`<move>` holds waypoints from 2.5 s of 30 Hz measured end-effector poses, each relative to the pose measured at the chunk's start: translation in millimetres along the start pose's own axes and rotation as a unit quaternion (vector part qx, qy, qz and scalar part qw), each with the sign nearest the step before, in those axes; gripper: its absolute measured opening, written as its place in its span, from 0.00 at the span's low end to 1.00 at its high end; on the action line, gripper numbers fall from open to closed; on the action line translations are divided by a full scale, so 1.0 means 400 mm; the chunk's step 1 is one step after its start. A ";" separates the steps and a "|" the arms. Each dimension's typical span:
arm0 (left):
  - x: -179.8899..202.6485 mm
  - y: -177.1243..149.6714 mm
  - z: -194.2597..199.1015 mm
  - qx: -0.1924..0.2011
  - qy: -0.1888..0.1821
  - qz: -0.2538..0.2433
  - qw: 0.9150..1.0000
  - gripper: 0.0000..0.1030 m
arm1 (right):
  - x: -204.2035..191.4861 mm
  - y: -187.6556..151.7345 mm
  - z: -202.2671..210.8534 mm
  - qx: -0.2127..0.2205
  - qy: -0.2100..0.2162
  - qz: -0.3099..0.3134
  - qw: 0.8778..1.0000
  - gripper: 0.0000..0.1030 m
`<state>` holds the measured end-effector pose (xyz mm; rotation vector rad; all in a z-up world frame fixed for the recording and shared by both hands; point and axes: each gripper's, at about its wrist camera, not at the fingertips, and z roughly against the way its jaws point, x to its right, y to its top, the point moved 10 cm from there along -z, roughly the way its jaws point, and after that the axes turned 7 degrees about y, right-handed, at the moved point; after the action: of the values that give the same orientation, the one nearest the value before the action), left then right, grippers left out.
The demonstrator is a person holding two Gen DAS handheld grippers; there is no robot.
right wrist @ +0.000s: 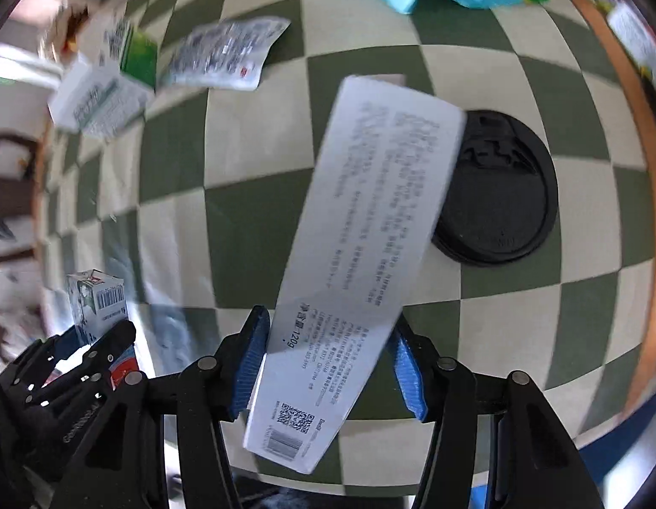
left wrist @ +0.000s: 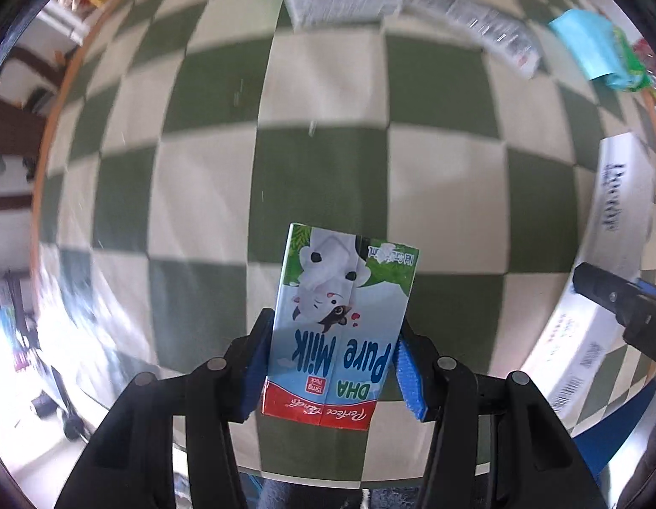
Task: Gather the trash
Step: 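Lift the milk carton and toothpaste box off the table, then lower both held items over the bin and open both tools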
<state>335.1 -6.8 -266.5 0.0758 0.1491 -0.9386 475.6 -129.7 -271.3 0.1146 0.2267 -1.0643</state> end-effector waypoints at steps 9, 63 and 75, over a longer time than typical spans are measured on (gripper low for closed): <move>-0.023 -0.010 0.037 0.016 0.000 0.025 1.000 0.47 | -0.033 -0.012 -0.033 0.000 -0.035 0.029 0.999 0.52; -0.166 -0.574 -0.828 -0.095 -0.094 0.028 0.991 0.90 | -0.060 -0.879 -0.983 -0.147 0.144 -0.043 0.978 0.50; -0.263 -0.611 -0.928 -0.073 -0.021 0.027 0.997 1.00 | 0.004 -0.790 -1.163 -0.099 0.002 -0.012 0.995 1.00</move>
<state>41.3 -18.8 -616.0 -0.0744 0.1752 -0.8713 139.4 -189.3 -718.1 -0.0642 0.3355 -1.0609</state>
